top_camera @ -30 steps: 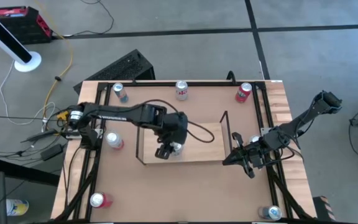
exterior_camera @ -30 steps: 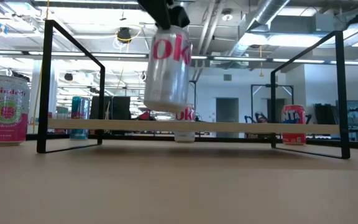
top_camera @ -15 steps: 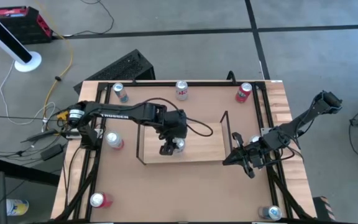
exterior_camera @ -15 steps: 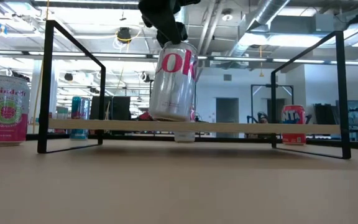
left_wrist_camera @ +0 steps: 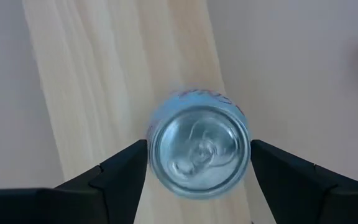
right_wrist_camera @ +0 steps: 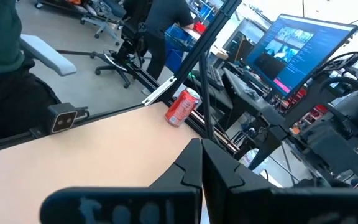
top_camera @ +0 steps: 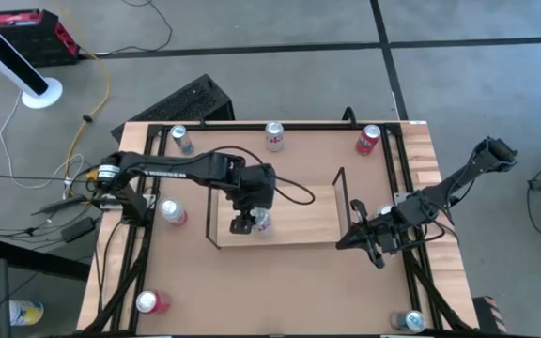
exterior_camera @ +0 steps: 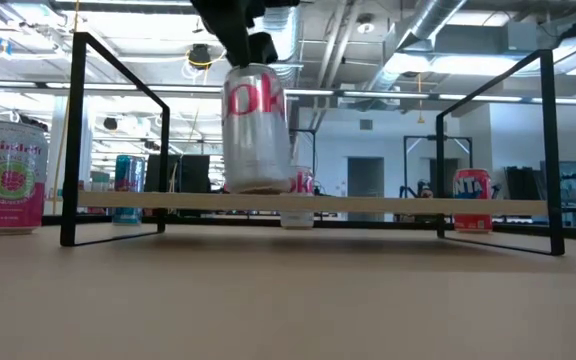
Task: Place canned beverage on shelf
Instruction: Put the bottom silver soda can on the shelf
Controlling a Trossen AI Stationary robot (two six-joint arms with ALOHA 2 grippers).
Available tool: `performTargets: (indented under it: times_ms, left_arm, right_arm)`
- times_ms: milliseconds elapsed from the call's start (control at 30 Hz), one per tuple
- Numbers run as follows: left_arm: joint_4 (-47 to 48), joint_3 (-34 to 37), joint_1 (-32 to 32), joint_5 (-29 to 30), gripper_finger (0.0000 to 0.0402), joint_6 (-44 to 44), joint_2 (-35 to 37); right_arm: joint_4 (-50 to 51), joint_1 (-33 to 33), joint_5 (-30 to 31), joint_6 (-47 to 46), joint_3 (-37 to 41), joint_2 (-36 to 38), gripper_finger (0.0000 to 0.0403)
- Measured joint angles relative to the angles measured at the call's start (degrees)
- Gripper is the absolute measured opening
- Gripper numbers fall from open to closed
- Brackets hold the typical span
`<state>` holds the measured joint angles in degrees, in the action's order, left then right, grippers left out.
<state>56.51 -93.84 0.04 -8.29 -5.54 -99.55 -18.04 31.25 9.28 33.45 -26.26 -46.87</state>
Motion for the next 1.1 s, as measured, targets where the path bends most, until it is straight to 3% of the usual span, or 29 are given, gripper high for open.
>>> performTargets:
  times_ms: [333,700,967,1100]
  left_arm:
    - [0.1,0.0,0.0,1.4,0.0268,1.6,3.1]
    - [11.3,-0.1,-2.3,0.1,0.0268,11.0,3.4]
    - [23.1,-0.1,-8.6,7.9,0.0252,18.9,7.0]
    - [22.3,0.1,-13.6,18.0,0.0242,20.7,13.4]
  right_arm:
    - [0.0,-0.7,0.0,-0.4,0.0,0.0,0.0024]
    - [-1.0,-0.4,-0.1,-1.1,0.0,0.0,0.0024]
    - [-3.7,-0.2,-0.2,-5.4,0.0,-0.4,0.0024]
    - [-11.6,-0.3,-0.2,-5.5,0.0,-2.7,0.0024]
